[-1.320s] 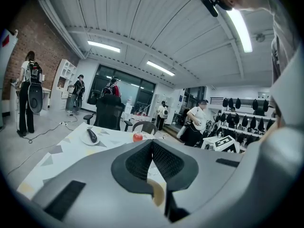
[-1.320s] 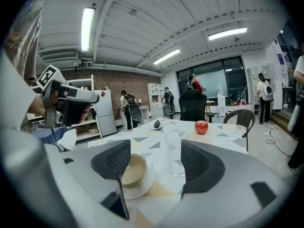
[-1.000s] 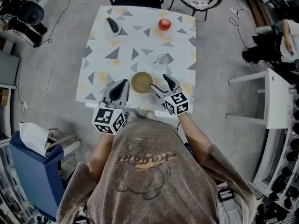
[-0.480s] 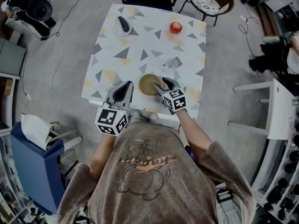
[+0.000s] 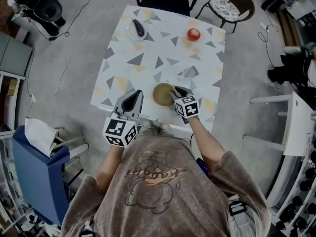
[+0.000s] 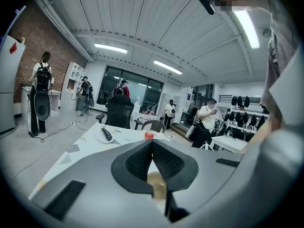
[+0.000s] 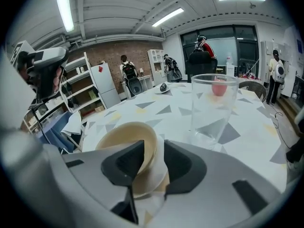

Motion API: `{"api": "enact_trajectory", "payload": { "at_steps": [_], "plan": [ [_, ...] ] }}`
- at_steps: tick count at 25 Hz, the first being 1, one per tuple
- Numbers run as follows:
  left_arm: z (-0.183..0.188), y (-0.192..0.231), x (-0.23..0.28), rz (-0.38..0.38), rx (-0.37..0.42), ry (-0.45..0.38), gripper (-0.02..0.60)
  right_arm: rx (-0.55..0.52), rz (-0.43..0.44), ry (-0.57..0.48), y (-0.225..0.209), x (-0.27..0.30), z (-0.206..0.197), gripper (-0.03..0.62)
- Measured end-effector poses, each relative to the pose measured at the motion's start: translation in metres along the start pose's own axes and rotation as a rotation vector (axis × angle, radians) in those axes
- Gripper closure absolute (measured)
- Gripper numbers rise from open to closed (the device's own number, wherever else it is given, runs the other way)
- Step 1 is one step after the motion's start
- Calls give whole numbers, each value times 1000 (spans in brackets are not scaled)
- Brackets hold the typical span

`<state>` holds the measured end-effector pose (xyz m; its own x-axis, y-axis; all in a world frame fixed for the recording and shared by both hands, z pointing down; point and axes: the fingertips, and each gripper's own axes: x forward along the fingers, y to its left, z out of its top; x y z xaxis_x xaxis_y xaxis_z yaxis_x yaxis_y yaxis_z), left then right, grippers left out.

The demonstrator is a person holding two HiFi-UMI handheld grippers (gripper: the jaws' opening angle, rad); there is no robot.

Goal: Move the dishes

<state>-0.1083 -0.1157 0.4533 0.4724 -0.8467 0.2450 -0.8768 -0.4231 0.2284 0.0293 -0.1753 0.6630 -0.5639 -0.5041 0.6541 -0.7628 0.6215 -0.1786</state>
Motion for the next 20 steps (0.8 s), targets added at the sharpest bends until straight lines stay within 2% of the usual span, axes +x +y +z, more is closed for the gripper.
{"api": "enact_trajectory", "payload": {
  "at_steps": [7, 8, 20],
  "plan": [
    [-1, 3, 2, 3, -7, 4, 563, -8, -21, 29, -1, 3, -1, 526],
    [-1, 3, 2, 3, -8, 3, 563, -6, -25, 29, -1, 3, -1, 553],
    [-2, 7, 2, 13, -17, -2, 563, -33, -16, 6, 7, -4, 22, 574]
  ]
}}
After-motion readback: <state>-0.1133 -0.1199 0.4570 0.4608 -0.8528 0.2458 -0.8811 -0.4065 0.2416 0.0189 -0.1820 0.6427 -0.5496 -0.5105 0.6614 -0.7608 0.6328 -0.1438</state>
